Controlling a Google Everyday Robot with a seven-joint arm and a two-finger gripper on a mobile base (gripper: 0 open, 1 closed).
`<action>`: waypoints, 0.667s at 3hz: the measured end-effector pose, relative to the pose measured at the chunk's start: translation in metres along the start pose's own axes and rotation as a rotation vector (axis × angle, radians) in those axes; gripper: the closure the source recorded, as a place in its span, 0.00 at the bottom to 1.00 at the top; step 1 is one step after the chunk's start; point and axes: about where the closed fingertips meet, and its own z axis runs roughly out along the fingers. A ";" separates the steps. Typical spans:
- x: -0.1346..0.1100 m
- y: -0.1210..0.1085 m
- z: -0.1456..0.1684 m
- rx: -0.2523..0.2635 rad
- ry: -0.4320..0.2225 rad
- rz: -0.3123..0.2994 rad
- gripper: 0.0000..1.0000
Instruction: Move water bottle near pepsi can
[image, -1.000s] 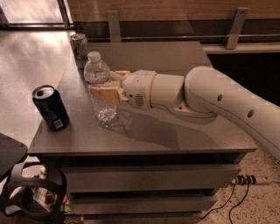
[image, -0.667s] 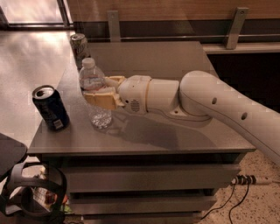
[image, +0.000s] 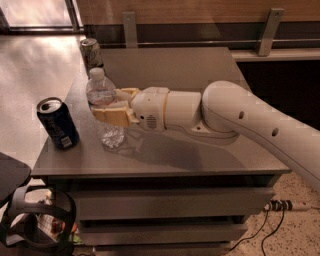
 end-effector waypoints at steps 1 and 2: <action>-0.001 0.001 0.001 -0.003 0.000 -0.001 0.43; -0.001 0.003 0.003 -0.007 0.001 -0.003 0.20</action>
Offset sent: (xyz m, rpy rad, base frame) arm -0.0009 0.0016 0.0004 -0.0004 -0.0008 0.0030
